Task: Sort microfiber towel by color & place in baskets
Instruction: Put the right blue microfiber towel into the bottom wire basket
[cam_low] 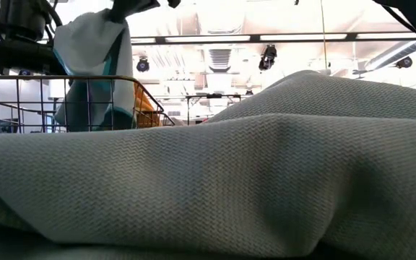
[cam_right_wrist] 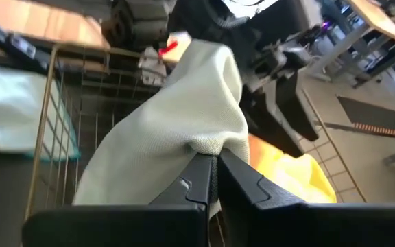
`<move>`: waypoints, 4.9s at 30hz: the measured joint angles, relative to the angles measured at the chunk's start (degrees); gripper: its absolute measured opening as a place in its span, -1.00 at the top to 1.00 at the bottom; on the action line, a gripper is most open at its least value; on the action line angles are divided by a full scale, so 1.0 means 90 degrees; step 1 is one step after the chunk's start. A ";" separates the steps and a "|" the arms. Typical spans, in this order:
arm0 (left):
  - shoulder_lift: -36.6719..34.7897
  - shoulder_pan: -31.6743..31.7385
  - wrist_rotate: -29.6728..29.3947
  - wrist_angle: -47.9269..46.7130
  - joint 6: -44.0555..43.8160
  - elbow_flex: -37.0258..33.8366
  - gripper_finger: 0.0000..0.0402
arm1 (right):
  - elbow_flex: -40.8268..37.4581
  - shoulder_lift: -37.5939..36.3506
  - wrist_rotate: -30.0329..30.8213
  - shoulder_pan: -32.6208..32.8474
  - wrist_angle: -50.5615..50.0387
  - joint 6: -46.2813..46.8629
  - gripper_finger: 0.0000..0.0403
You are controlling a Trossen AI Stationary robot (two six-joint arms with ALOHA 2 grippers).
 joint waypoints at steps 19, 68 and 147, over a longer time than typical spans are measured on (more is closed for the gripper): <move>0.0013 0.0000 0.0002 0.0001 0.0000 0.0000 0.03 | 0.0000 0.0000 -0.1645 0.0002 -0.0423 0.0011 0.73; 0.0018 -0.0034 0.1770 -0.0251 0.0507 0.0029 0.03 | -0.0012 -0.0189 -0.4647 0.0693 -0.5753 0.4620 0.33; 0.5020 -0.5299 0.1494 -0.7392 0.0678 0.7495 0.03 | -0.2772 -0.2069 -0.4290 0.2035 -0.5684 0.2913 0.40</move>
